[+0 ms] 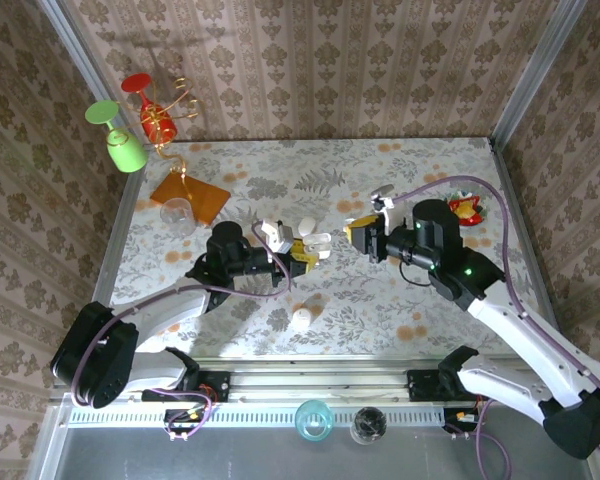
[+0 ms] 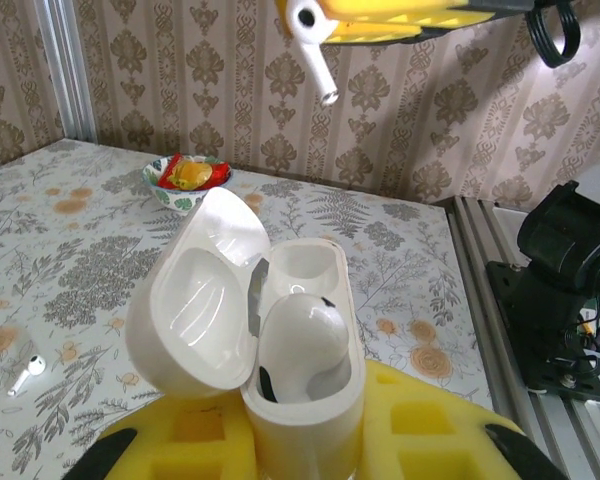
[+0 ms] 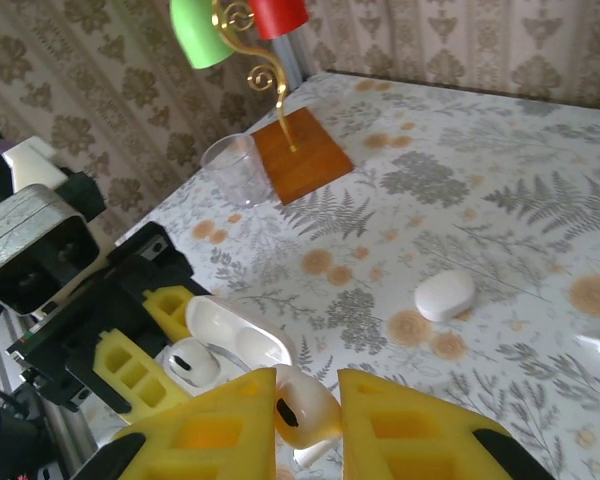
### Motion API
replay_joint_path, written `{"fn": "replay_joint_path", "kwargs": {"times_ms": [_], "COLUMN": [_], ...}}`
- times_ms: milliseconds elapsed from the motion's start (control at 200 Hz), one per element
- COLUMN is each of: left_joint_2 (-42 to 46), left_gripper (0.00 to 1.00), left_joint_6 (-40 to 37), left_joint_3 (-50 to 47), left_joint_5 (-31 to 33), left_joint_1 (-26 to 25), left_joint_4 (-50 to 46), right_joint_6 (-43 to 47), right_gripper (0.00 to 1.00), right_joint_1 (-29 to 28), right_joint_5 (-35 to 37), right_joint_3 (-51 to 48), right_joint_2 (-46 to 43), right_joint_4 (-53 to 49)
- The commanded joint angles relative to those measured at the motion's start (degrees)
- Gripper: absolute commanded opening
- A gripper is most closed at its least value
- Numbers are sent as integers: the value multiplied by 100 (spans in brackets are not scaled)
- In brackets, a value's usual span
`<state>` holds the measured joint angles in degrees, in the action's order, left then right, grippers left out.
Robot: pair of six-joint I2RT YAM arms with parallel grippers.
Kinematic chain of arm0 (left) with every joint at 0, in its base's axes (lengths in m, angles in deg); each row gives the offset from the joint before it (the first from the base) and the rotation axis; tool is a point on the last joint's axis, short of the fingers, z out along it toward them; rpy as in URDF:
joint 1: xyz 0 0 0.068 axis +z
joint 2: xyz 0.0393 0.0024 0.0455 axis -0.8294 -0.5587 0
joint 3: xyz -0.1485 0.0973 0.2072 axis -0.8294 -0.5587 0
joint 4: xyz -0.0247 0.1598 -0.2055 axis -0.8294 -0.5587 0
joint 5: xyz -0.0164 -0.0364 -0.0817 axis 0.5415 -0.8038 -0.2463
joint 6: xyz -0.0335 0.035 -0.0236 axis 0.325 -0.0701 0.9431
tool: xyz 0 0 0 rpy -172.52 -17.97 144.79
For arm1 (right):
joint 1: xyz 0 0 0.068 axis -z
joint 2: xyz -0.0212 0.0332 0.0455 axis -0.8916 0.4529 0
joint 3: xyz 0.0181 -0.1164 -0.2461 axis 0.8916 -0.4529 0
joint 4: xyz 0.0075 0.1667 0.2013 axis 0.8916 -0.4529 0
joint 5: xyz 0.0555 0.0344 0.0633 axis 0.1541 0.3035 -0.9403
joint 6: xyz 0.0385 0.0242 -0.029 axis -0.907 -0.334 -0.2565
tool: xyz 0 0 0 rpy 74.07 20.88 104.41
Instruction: Insert the wireless bluetooth earbuds into the charging case
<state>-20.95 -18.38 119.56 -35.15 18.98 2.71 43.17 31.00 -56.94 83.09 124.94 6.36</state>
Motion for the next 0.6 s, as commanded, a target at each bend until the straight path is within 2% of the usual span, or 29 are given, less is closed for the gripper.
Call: {"fn": "replay_joint_path", "kwargs": {"times_ms": [0,265,595], "left_joint_2": [-27,52,174], "left_gripper": [10,10,10], "left_joint_6": [113,187,286], "left_joint_3": [163,124,75], "left_joint_5": [-225,-245,-106], "left_joint_1": [-28,-27,-13], "left_joint_4": [235,303,359], "right_joint_6": [284,287,387], "right_gripper": [20,20,21], "right_joint_1": [-220,-383,-396], "right_joint_5": [-205,-366,-396], "right_joint_3": [282,381,211], "right_joint_2": [275,741,785], "right_joint_4": [151,412,311]}}
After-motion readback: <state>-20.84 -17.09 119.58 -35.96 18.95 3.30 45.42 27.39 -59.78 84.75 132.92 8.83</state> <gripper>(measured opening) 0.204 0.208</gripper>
